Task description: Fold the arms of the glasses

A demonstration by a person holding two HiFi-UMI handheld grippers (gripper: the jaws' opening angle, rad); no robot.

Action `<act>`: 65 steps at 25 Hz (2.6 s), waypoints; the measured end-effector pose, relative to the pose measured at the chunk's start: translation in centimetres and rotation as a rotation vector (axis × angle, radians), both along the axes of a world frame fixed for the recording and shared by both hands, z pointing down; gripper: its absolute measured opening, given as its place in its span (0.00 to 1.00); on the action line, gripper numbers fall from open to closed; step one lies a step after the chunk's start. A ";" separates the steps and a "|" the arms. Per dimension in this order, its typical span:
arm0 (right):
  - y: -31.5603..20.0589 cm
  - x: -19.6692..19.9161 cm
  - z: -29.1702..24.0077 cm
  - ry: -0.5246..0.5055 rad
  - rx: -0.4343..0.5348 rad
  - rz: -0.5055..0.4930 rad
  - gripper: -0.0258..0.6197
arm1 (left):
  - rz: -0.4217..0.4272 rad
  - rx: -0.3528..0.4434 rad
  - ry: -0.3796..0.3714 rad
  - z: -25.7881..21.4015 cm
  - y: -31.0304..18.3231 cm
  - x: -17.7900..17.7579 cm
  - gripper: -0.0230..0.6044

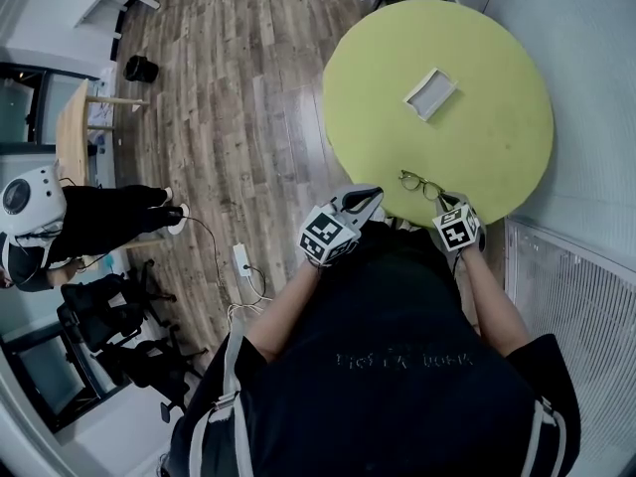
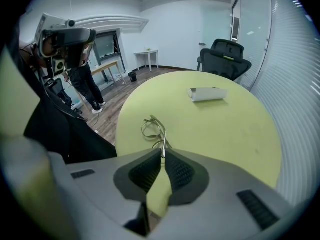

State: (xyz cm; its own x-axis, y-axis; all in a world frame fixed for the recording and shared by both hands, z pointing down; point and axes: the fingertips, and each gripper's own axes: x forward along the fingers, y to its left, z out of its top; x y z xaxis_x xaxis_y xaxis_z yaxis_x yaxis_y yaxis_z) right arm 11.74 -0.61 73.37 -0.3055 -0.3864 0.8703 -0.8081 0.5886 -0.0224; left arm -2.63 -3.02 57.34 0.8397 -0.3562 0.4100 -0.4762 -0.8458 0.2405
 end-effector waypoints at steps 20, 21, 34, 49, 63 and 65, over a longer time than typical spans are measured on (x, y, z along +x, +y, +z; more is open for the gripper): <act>0.5 0.9 4.4 -0.012 -0.106 0.030 0.11 | -0.039 -0.012 -0.025 0.1 0.2 -0.4 0.07; 0.6 0.9 4.6 -0.010 -0.110 0.028 0.11 | -0.036 -0.011 -0.026 0.2 0.3 -0.5 0.07; 0.7 0.3 6.6 0.017 -0.146 0.019 0.11 | -0.001 -0.017 -0.031 0.3 0.2 -0.5 0.07; 0.3 0.3 5.8 0.001 -0.082 0.009 0.11 | 0.001 -0.007 -0.008 0.3 -0.6 -0.2 0.07; 0.7 0.6 1.5 -0.014 0.020 0.015 0.09 | 0.001 -0.019 0.050 0.9 0.1 0.3 0.07; 0.7 0.5 0.6 -0.042 0.036 0.026 0.09 | -0.005 -0.030 0.059 1.0 0.1 0.2 0.07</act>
State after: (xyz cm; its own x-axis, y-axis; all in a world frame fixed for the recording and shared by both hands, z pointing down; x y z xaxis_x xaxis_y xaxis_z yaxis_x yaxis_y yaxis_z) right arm 12.20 0.08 74.01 -0.3308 -0.4257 0.8422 -0.8222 0.5681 -0.0357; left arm -2.41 -2.93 58.38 0.8609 -0.3491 0.3700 -0.4649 -0.8353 0.2936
